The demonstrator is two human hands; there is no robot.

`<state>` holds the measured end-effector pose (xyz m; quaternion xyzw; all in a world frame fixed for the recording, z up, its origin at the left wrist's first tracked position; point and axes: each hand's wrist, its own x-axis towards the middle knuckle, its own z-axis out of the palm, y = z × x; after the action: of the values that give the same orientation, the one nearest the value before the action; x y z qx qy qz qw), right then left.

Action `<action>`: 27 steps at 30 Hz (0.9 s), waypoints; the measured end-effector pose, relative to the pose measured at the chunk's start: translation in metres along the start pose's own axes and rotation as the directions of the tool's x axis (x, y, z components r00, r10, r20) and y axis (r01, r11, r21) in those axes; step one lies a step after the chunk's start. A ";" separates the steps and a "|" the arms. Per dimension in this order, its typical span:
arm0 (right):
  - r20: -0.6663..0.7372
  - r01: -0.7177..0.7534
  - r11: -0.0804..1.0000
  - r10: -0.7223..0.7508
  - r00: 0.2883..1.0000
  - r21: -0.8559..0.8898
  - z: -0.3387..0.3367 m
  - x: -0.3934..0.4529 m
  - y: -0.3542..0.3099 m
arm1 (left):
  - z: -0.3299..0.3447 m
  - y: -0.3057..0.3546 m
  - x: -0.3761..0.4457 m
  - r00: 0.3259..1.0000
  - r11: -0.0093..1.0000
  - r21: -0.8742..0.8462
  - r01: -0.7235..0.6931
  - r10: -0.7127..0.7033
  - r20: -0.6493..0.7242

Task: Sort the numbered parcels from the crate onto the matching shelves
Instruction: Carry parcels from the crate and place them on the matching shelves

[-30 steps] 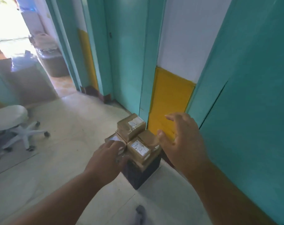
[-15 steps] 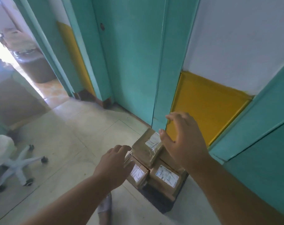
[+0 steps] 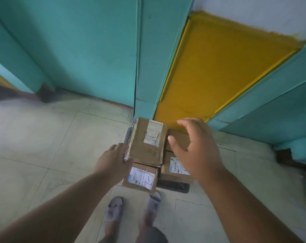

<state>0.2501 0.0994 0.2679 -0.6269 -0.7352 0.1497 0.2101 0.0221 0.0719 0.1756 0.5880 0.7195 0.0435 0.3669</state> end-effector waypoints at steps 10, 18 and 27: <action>0.307 -0.122 0.976 0.173 0.936 -0.180 0.182 0.053 0.100 | 0.117 -0.058 0.122 0.940 0.897 -0.294 0.329 -0.283 0.188; 0.504 -0.302 0.934 0.358 0.786 -0.193 0.264 0.112 0.154 | 0.167 -0.073 0.141 0.872 0.521 -0.722 0.455 -0.424 0.244; 0.305 -0.195 0.959 0.252 0.918 -0.205 0.167 0.118 0.085 | 0.087 -0.033 0.085 0.899 0.259 -0.916 0.305 -0.395 0.188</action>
<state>0.2257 0.2376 0.0963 -0.6889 -0.6932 0.2116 0.0118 0.0422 0.1045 0.0549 0.0972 0.6898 0.3847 0.6056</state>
